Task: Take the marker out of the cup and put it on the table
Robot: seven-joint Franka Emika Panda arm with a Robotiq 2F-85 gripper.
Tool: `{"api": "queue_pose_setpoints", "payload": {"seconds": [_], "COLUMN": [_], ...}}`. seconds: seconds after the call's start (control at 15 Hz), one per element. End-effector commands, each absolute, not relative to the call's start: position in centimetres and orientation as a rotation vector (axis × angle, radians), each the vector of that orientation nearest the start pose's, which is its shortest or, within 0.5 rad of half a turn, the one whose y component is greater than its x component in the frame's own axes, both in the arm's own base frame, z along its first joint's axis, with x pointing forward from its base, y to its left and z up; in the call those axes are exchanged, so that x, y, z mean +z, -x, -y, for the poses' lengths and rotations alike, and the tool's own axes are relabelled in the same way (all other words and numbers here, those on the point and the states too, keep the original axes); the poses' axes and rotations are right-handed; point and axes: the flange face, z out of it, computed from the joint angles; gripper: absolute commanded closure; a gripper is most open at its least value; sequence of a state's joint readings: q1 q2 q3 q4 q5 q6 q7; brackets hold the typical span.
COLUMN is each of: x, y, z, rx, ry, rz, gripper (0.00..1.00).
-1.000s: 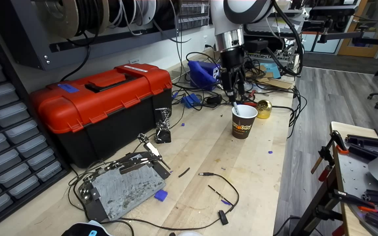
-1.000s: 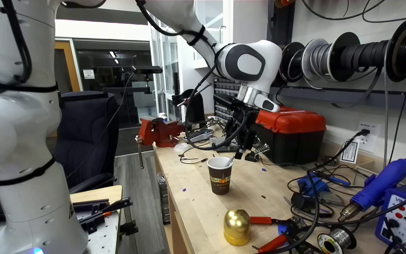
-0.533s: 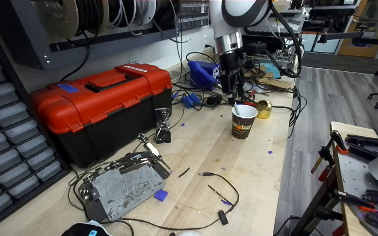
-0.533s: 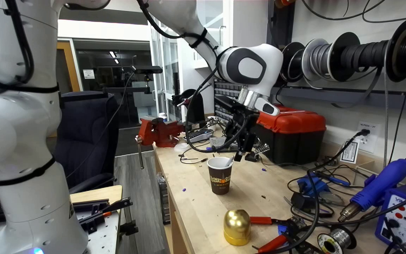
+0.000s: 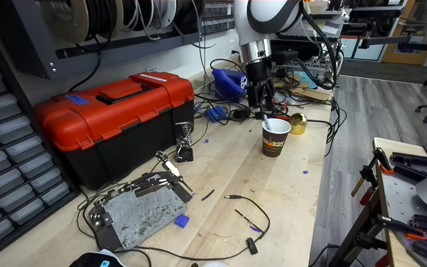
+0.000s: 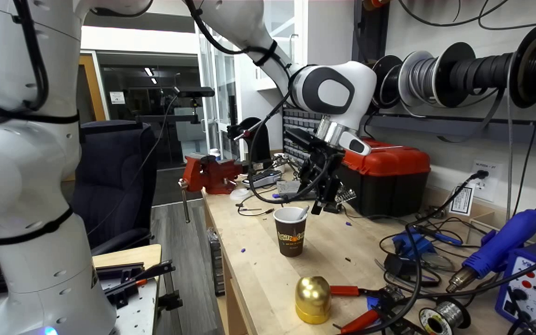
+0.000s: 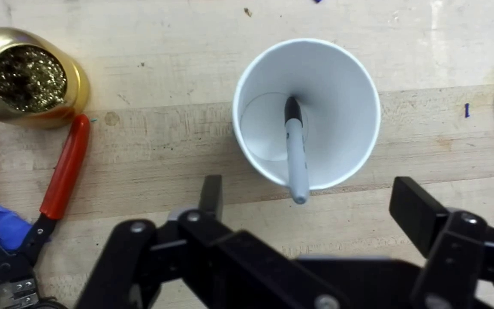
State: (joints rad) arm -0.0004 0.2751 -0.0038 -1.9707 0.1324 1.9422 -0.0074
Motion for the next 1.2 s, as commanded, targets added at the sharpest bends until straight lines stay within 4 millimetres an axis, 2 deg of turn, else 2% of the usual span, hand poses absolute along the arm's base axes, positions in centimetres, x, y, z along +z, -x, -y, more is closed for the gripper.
{"api": "queue_pose_setpoints", "payload": {"seconds": [0.0, 0.8, 0.87, 1.0, 1.13], "x": [31.3, 29.9, 30.0, 30.3, 30.6], "y": [-57.5, -57.6, -57.5, -57.2, -57.1], "z": [-0.1, 0.8, 0.9, 1.2, 1.5], "rx": [0.456, 0.486, 0.484, 0.467, 0.456], "ry": [2.966, 2.937, 2.937, 2.946, 2.949], "rz": [-0.084, -0.084, -0.088, -0.102, -0.103], "gripper": [0.00, 0.00, 0.25, 0.33, 0.50]}}
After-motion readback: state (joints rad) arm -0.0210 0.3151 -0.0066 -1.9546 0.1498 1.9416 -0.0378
